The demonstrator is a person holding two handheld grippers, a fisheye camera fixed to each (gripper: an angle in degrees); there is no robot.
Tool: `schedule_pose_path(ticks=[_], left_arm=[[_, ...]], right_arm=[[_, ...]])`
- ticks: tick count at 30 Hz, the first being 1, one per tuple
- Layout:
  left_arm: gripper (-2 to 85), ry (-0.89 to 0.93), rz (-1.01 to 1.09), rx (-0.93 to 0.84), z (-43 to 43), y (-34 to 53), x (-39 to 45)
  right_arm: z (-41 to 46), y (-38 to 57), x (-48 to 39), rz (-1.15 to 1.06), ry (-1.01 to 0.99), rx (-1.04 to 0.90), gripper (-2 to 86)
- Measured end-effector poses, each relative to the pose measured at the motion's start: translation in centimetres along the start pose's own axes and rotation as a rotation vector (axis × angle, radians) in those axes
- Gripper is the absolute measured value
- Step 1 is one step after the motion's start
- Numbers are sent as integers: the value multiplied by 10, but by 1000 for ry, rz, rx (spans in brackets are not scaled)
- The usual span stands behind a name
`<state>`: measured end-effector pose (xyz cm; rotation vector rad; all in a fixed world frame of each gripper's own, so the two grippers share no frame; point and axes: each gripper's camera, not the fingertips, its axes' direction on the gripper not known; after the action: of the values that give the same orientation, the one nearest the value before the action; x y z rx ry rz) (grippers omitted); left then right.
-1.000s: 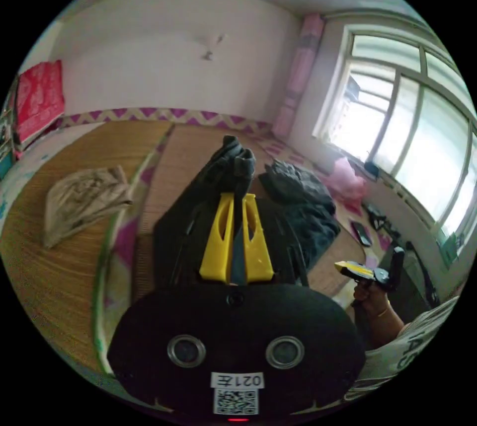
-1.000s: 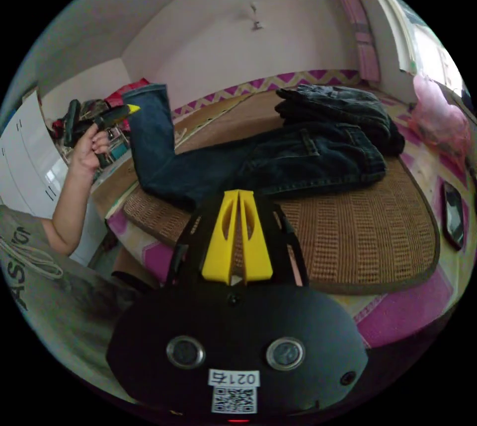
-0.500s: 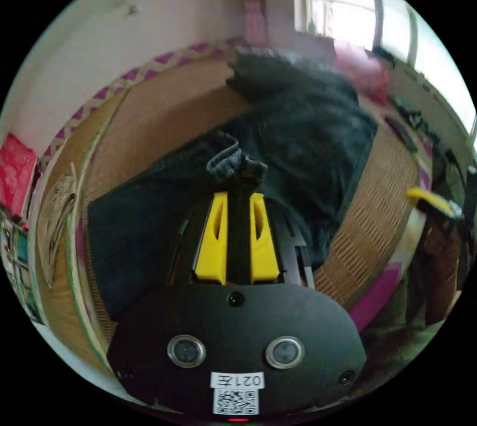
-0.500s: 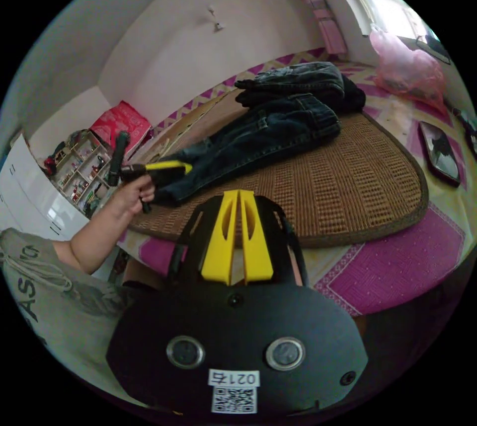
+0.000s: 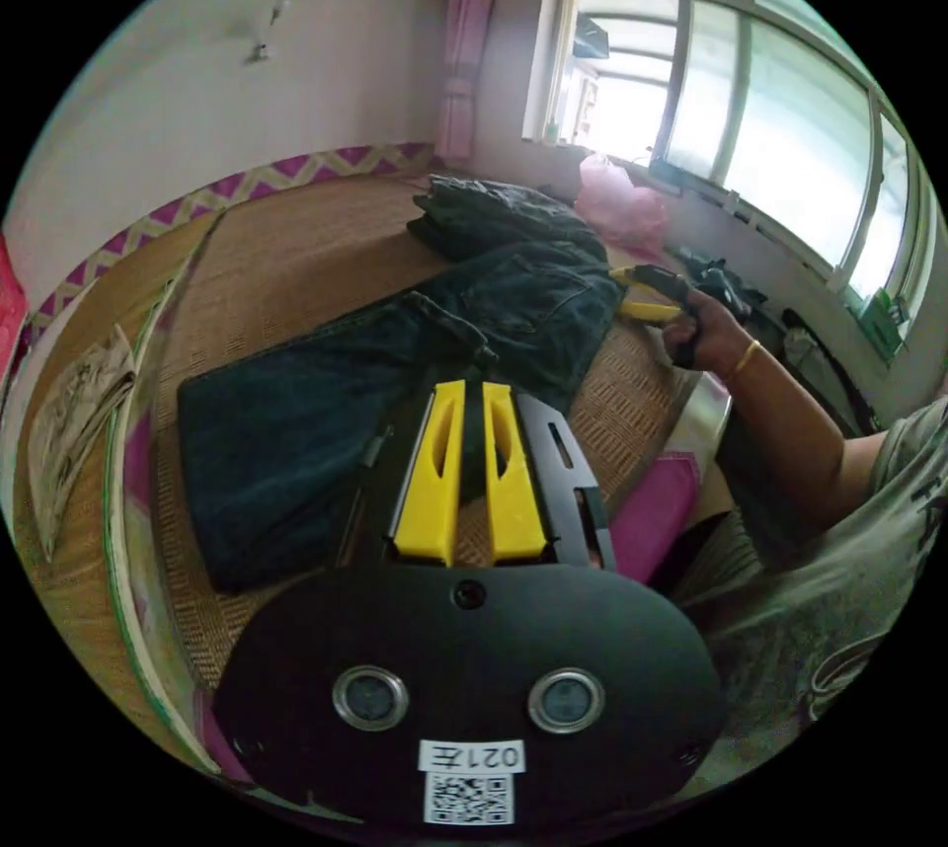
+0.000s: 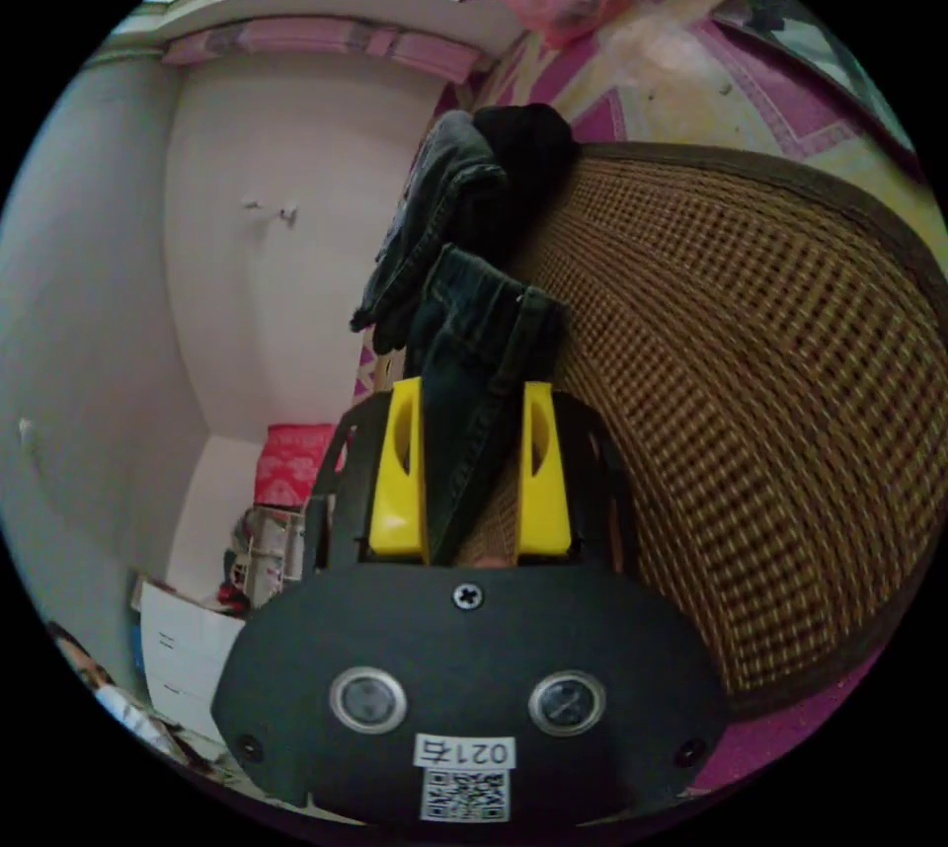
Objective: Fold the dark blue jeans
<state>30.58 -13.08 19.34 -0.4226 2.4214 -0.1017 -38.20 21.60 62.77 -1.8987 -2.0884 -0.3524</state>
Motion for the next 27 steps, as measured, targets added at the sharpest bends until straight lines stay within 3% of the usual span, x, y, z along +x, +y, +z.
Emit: schedule_pose_path(ticks=[4,6,11,13,16,20,23,27], left_arm=[[-7,-7,-74,40,-35,23,-29],[-9,-10,-107,55,-48,34,-42],[-10,8,-194,96,-78,64,-79],[-10,21,-236,117,-88,77,-97],[-10,10,-293,117,-94,93,-119],[-10,18,-356,116,-98,109,-145],[-10,11,-390,107,-103,120,-165],[-9,-38,-418,107,-113,130,-192]], right_arm=[[13,-3,-7,48,-38,6,53],[9,6,-41,-55,-34,43,36],[32,79,-220,-639,135,69,26],[74,155,-309,-997,268,51,27],[145,266,-369,-1356,375,3,28],[251,389,-366,-1681,462,-133,26],[342,449,-314,-1835,605,-356,27],[341,464,-317,-1875,642,-157,29]])
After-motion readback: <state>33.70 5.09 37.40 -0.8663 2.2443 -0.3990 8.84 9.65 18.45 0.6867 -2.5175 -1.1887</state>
